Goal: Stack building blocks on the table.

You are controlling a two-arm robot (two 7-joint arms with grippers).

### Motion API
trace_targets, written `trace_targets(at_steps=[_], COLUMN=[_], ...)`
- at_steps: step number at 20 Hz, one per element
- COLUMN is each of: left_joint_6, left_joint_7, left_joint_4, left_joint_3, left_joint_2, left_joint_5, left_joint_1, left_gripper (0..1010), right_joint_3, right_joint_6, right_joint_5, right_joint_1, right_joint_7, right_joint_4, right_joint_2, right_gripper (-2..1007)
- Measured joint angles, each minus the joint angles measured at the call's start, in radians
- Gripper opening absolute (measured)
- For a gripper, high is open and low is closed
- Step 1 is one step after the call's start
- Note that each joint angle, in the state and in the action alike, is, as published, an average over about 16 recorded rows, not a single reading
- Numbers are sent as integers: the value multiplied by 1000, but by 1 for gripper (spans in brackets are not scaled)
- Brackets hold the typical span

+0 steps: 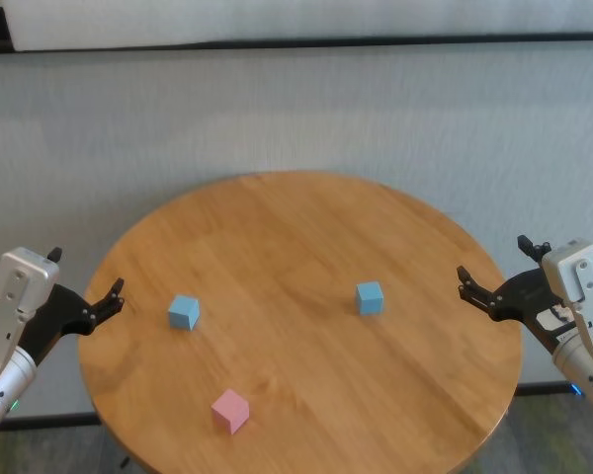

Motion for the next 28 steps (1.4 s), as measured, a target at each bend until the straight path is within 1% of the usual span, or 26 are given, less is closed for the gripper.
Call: trace_targets(at_steps=[18, 23, 28], left_joint_6=[0, -8, -19], left_joint_7=[-5, -33, -90], left_joint_4=[-1, -6, -24], left_joint_3=[0, -2, -6], left_joint_2=[2, 15, 39], left_joint_5=[1, 4, 0], left_joint_1=[0, 0, 7], left_gripper=[1003, 1003, 1003], right_joint_3=[0, 0, 0], right_joint_6=[0, 0, 0], right_joint_5=[0, 0, 0], right_joint_1=[0, 0, 0], right_joint_7=[0, 0, 0], right_joint_4=[0, 0, 0], right_joint_2=[0, 0, 0], right_gripper=[1000, 1000, 1001])
